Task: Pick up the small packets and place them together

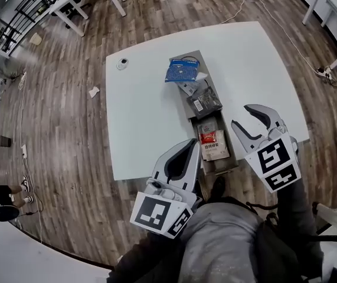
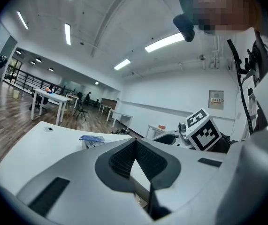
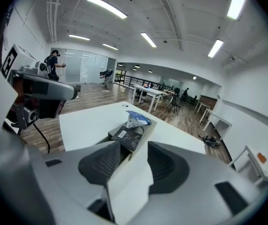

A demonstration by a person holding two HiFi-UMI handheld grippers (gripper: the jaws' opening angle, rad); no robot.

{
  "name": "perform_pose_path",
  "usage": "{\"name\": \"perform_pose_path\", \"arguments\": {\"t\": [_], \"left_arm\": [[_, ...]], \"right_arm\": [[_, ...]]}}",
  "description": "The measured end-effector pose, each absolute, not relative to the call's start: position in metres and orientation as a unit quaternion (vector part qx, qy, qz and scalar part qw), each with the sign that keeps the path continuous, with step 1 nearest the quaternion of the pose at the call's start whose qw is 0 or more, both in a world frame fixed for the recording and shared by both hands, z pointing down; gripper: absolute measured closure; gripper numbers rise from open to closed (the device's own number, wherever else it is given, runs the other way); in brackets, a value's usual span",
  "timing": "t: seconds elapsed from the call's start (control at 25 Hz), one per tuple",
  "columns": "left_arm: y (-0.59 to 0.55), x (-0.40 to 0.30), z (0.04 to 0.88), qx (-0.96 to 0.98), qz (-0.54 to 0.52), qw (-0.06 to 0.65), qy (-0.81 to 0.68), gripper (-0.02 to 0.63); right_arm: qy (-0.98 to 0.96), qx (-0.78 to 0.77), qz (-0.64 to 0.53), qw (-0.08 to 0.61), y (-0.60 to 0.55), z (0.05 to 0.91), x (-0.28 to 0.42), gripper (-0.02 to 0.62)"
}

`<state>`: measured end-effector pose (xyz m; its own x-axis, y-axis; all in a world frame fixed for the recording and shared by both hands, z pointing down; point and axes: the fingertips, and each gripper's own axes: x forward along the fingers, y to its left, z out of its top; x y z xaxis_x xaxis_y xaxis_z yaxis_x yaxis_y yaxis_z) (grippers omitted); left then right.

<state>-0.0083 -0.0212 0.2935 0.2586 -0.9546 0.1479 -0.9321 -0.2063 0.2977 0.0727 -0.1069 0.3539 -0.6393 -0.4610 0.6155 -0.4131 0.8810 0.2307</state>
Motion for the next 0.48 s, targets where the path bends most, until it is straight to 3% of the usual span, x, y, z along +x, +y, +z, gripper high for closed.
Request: {"name": "perform_pose_path", "arguments": {"t": [0.24, 0.48], "left_arm": [[-0.017, -0.014, 0.306, 0.767, -0.029, 0.179, -0.615, 0.603], [-0.022, -0.048, 0.312, 0.746, -0.030, 0.190, -0.638, 0.603]], "right_arm": [[-0.906, 0.154, -0.035, 0.392, -0.071, 0.394, 0.053, 0.413], [-0.861, 0.041, -0.105, 0.496, -0.043, 0.454, 0.022, 0.413]]}}
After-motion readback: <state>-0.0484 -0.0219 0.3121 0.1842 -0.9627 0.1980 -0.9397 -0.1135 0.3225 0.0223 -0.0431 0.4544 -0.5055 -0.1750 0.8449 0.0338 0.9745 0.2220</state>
